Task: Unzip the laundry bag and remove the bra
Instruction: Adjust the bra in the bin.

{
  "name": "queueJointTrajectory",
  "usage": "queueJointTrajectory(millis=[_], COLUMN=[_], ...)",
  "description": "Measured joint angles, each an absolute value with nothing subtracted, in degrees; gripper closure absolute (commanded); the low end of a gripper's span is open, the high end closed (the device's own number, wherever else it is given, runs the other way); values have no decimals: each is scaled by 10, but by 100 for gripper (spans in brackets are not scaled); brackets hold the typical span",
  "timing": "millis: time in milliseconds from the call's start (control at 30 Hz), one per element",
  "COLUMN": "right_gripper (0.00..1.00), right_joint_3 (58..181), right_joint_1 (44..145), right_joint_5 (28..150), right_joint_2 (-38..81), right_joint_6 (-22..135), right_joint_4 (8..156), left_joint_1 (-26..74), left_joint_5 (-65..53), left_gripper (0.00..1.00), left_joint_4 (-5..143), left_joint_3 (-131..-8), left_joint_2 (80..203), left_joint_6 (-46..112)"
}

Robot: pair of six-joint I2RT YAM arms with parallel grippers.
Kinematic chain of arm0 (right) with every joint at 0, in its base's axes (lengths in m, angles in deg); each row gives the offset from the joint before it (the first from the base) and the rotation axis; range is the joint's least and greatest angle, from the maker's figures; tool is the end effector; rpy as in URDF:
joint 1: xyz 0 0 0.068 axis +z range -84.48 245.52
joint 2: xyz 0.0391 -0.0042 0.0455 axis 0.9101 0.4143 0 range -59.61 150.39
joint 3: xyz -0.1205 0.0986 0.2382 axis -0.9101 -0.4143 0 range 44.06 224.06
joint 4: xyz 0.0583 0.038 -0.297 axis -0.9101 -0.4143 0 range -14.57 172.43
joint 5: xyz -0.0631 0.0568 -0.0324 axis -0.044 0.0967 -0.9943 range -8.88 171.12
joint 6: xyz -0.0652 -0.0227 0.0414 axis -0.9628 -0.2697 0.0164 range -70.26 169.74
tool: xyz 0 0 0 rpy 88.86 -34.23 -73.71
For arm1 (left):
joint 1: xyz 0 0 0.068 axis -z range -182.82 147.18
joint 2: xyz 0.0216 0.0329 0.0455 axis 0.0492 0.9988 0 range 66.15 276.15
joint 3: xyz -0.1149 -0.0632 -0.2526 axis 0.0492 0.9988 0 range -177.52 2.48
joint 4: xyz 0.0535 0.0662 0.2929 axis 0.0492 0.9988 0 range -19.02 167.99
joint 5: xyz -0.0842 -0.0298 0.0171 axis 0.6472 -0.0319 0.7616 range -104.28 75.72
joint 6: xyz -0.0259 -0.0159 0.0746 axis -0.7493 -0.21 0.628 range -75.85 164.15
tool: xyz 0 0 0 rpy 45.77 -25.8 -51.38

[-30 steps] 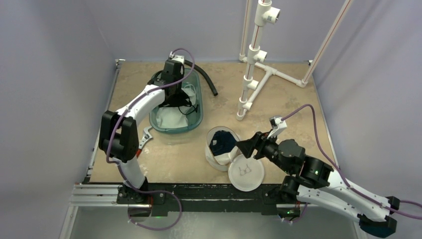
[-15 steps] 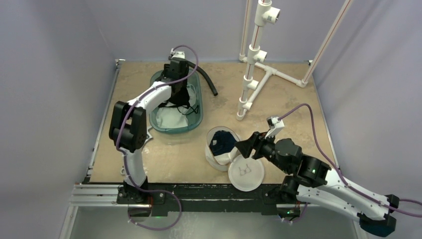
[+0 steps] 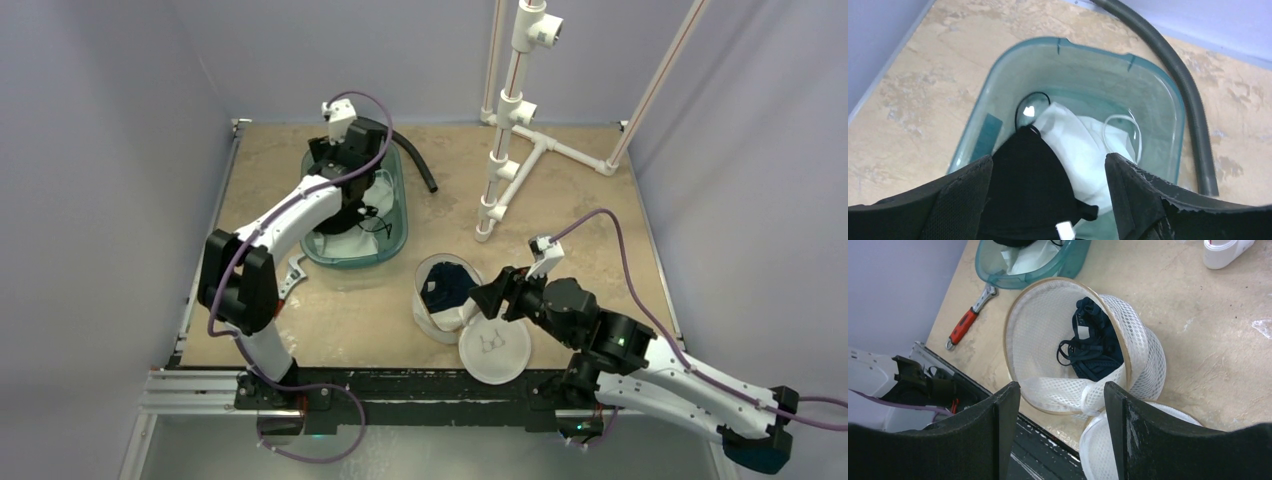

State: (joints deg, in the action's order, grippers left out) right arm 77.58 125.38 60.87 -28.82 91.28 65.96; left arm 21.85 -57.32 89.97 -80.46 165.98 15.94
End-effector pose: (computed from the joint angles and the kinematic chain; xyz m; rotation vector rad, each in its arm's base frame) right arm 0.1243 0.1659 0.2956 -0.0390 1.8972 0.9289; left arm 0.4416 -0.1506 0.2853 -0.4603 1.9693 0.2492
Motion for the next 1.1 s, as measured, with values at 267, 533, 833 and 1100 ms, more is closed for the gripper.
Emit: queueJointTrajectory(millis=[267, 533, 833, 1100], right_gripper=[34, 34, 34, 34], right_joint_3=[772, 771, 765, 764], right_joint_1=[1254, 1254, 1254, 1254], right_joint_5=[609, 609, 609, 610], right_joint_2=[-290, -294, -294, -294], right_joint_6=[913, 913, 913, 913], right_joint_4=[661, 662, 666, 667], left_joint_1=[247, 256, 283, 281], left_joint_5=[-586, -589, -564, -523], left_gripper=[17, 22, 27, 33], left_joint_4=[968, 1040, 1066, 1089], left_joint_3=[-808, -810, -809, -807], left_joint_2=[1680, 1703, 1703, 1708], left_joint_6=[90, 112, 302, 421])
